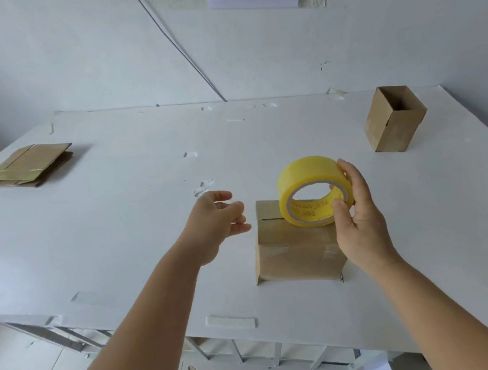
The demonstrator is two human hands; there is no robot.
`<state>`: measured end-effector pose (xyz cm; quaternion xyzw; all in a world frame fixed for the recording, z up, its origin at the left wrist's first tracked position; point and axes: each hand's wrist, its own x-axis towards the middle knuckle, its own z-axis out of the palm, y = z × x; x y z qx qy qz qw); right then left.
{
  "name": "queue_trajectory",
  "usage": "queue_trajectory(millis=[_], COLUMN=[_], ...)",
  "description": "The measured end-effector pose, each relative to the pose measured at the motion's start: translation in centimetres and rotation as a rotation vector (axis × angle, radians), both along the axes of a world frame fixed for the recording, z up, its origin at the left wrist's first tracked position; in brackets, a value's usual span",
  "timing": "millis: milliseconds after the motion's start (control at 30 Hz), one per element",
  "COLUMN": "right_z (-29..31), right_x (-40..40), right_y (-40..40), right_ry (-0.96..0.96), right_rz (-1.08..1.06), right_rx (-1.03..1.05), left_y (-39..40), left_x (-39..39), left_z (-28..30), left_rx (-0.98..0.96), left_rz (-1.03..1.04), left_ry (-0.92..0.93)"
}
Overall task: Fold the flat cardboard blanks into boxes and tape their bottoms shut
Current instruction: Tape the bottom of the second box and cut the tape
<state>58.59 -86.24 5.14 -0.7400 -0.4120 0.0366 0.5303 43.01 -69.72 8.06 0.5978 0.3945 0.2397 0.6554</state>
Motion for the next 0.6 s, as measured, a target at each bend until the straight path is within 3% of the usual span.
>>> queue_trajectory(millis=[433, 600], right_z=[0.2, -0.1], right_x=[0.0, 0.0], right_y=[0.1, 0.2], right_ry=[-0.082, -0.097], right_rz=[0.077, 0.060], right_rx=[-0.021, -0.023], left_y=[1.0, -0.3], left_x=[0.0, 1.0], left_z=[-2.9, -4.5], left_rx=[0.015, -0.097], left_rz=[-0.059, -0.139], left_ry=[0.262, 0.219])
